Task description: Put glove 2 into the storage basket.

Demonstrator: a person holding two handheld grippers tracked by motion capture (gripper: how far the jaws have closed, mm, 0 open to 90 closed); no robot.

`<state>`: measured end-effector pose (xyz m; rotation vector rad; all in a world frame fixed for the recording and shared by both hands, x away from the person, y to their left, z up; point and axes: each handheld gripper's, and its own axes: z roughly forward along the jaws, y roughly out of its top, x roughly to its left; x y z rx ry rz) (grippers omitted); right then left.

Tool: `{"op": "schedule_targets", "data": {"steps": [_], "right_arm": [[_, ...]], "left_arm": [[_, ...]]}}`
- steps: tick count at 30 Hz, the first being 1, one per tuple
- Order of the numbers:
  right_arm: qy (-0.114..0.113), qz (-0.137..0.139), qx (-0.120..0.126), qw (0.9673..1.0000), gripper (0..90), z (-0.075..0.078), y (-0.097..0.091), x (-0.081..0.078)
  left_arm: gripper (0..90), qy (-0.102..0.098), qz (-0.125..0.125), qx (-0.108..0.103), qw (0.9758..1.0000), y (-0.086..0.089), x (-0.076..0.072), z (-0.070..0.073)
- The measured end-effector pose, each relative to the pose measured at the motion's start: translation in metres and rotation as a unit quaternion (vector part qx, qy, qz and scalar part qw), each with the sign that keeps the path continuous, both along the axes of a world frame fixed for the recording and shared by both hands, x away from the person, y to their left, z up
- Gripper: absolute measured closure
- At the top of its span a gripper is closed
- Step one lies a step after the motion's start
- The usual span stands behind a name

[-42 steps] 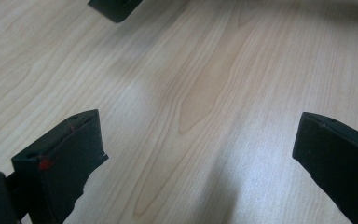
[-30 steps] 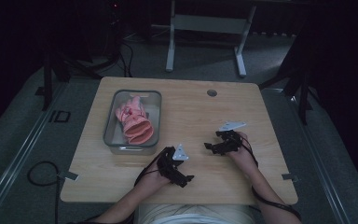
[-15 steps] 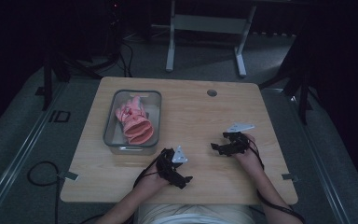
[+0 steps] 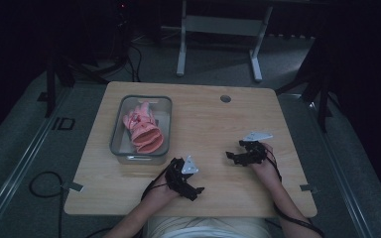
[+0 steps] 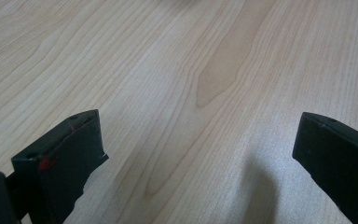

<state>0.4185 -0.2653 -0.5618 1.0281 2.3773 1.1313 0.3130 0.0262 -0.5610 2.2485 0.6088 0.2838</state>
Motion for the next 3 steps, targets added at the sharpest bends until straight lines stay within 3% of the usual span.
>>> {"op": "schedule_targets", "data": {"steps": [3], "right_arm": [[0.0,-0.001,-0.002,1.0,16.3,-0.0003,0.0002,-0.0001]], "left_arm": [[1.4,0.002,-0.001,0.001,1.0,0.0,0.0,0.0]]}}
